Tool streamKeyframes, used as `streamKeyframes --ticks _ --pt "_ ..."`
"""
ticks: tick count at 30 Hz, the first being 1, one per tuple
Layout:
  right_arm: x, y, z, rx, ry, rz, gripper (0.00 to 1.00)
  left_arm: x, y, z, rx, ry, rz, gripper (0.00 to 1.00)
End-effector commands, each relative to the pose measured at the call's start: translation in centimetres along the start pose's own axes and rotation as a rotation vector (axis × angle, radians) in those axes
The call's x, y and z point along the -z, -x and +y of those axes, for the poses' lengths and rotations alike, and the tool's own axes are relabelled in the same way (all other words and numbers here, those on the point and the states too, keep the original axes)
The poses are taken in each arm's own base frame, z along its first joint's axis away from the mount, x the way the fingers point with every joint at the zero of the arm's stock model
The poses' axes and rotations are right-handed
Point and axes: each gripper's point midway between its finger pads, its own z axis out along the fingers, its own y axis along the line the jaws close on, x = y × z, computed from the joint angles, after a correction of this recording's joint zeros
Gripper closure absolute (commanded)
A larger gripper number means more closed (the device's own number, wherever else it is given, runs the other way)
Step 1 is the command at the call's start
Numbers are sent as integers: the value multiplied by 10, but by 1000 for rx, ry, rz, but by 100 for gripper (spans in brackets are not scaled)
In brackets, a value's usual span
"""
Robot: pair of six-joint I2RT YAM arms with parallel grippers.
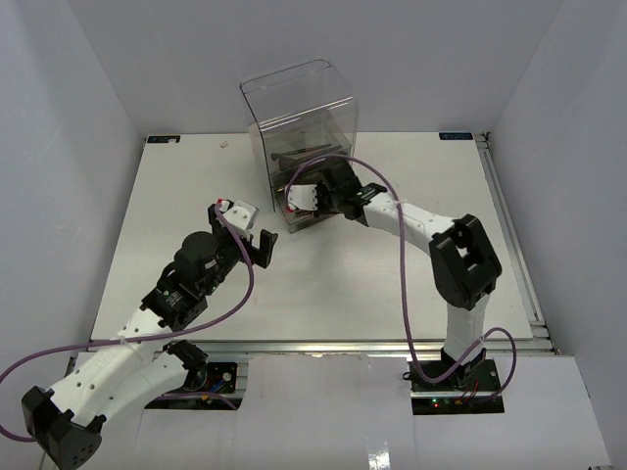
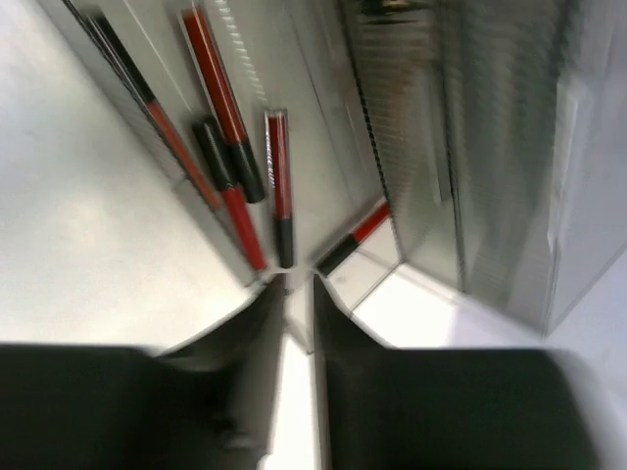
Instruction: Organize the makeup
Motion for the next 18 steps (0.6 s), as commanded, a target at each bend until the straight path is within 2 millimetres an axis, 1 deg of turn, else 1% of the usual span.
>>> streamKeyframes --ticks 1,3,5,7,8,9,11,12,13,14,15,16,17,18 --pt "90 23 -18 -428 68 -345 91 3 9 -39 -7 -227 -62 2" --pt "113 15 1 -581 167 -459 92 3 6 -58 4 -336 -52 2" --pt "136 5 18 -699 225 -521 92 -2 0 -71 18 -395 -29 2" --pt "163 -1 20 -769 210 -578 92 -14 -11 -83 62 -443 26 3" --pt "168 -18 27 -821 195 -585 92 -21 -16 -87 91 -453 63 5" --pt "177 -29 25 -845 156 -603 92 -29 -18 -90 107 -454 95 9" --pt "201 -42 12 -853 52 -648 91 -47 -20 -94 125 -442 152 18" --pt "210 -50 10 -878 23 -655 90 -57 -25 -101 120 -441 191 23" --pt "216 -57 10 -896 8 -663 89 -68 -38 -107 103 -432 241 32" --pt "221 -59 11 -901 4 -676 88 -78 -54 -113 77 -414 295 43" --pt "223 -60 14 -910 11 -685 87 -91 -47 -115 59 -399 298 51" --pt "225 -60 15 -914 18 -698 87 -107 -74 -116 19 -354 378 60" --pt "226 -61 17 -925 24 -703 88 -116 -82 -118 2 -334 413 69" --pt "226 -62 19 -940 30 -704 88 -126 -83 -121 -43 -317 430 76"
